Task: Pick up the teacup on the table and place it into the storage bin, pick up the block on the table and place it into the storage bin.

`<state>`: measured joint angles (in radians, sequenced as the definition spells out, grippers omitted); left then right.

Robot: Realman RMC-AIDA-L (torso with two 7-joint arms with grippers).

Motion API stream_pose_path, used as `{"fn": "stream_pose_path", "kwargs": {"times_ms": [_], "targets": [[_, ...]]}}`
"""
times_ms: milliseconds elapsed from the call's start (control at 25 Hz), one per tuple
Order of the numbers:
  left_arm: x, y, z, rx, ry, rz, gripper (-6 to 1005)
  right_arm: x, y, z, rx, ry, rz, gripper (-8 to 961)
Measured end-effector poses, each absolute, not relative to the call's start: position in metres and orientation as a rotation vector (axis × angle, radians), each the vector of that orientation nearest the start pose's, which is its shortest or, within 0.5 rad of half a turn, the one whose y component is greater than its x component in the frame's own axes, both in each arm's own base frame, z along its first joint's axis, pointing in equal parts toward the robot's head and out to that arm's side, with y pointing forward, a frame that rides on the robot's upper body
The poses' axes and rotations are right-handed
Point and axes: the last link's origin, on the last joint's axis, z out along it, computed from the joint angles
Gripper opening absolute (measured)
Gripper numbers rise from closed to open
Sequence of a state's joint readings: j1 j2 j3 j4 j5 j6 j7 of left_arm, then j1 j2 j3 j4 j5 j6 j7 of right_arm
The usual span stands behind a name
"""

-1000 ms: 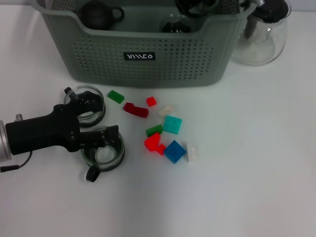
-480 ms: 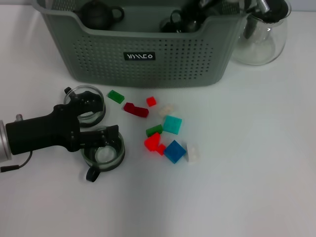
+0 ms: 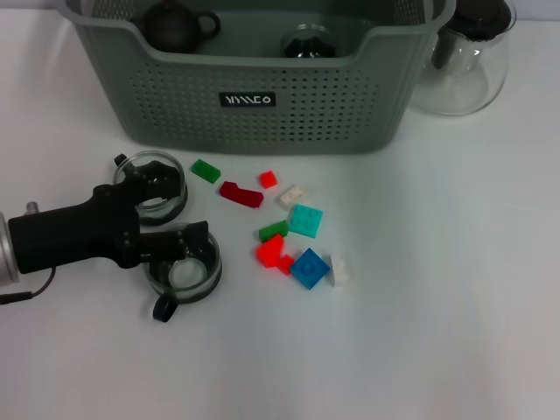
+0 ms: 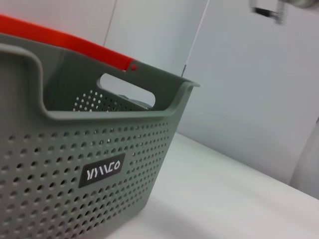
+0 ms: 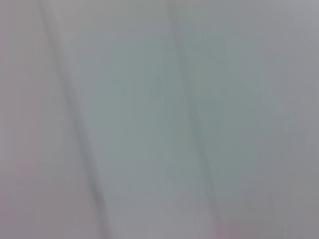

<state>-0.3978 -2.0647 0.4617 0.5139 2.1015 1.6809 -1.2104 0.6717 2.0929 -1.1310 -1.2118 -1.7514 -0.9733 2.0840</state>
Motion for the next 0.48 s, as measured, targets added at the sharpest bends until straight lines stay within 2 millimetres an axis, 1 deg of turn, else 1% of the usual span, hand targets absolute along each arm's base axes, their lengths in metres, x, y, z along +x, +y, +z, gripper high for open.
{"fn": "stream_pose_path", "kwargs": {"times_ms": [80,120,240,280,360,440,480], "targets": [[-0.314,0.268,-0.001,-2.629,-0.76,-0.83,935,0.102,0.406,0.073,-2.366,0.468,1.058,508],[-0.314,0.268,0.0,-2.627,-0.76,-0.83,935,0.116,0.389,0.081,-2.374,0.391,1.141,507],[-0.314,0.268,0.002,-2.626,-0.757,-0.837,935,0.152,0.344,0.101,-2.387,0.218,1.296,506],[-0.314,0.267,0.003,-2.629,-0.752,-0.841,935,0.169,0.326,0.108,-2.39,0.16,1.301,506],[-0.314,0.266,0.008,-2.64,-0.743,-0.845,934,0.192,0.302,0.114,-2.418,0.1,1.261,506],[-0.312,0.266,0.018,-2.671,-0.751,-0.837,934,0.217,0.286,0.112,-2.483,0.147,1.124,505],[-0.311,0.266,0.024,-2.691,-0.767,-0.826,934,0.228,0.282,0.109,-2.516,0.194,1.039,505]]}}
